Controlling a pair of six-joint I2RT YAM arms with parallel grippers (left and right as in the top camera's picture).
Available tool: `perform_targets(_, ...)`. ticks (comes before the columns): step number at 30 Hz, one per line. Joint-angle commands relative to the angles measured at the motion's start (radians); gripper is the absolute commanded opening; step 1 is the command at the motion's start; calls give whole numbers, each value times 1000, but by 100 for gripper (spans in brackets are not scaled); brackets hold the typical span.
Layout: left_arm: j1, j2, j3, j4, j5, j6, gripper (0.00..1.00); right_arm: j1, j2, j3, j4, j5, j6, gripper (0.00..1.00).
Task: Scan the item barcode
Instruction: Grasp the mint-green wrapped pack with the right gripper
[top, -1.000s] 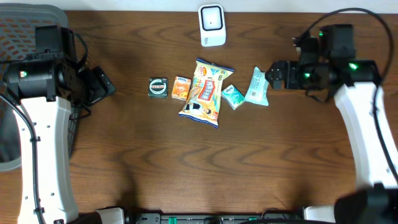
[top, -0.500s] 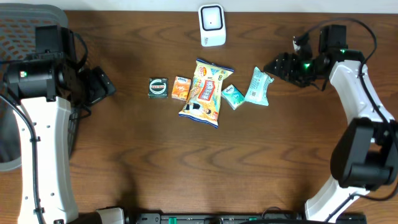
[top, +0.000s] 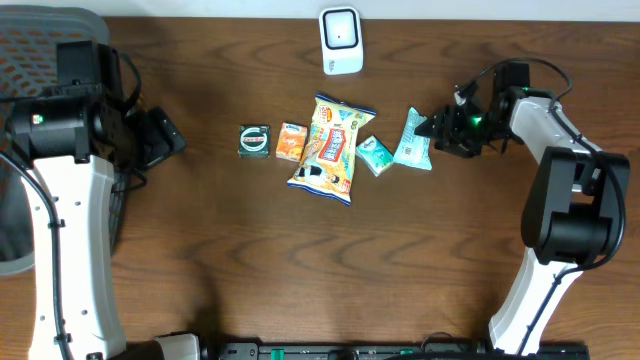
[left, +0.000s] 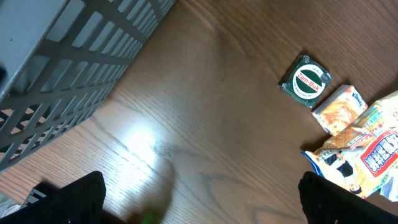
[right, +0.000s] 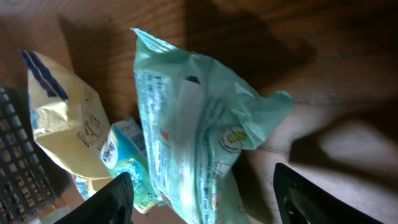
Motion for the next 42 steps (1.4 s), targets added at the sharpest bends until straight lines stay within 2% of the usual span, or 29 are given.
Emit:
perform_targets(1, 2, 7, -5, -3, -6, -5, 98, -8, 9, 18, 17, -34, -38, 64)
perform_targets(4, 2, 7, -5, -3, -6, -5, 98, -2, 14, 17, 28, -34, -36, 60)
perform_targets(8, 2, 7, -5, -3, -5, -5, 98, 23, 34, 17, 37, -20, -35, 63)
perform_targets(12, 2, 7, -5, -3, -6, -5, 98, 41, 72, 17, 49, 16, -16, 58)
perform_targets(16, 2, 7, -5, -3, -6, -5, 98, 46, 115, 17, 67, -2, 0, 38)
perform_targets(20, 2, 7, -5, -3, -6, -5, 98, 46, 124, 17, 69, -9, -11, 29)
perform_targets(23, 2, 7, -5, -3, -6, -5, 98, 42, 105, 18, 58, -44, -21, 1)
perform_targets(30, 2, 7, -5, -3, -6, -5, 98, 43, -23, 19, 30, -120, -41, 1)
perform_targets(37, 2, 7, -5, -3, -6, -5, 98, 83, -300, 19, -7, -256, -47, 1)
perform_targets(42, 2, 7, -5, -3, -6, -5, 97, 148, -474, 19, -6, -264, -3, 1)
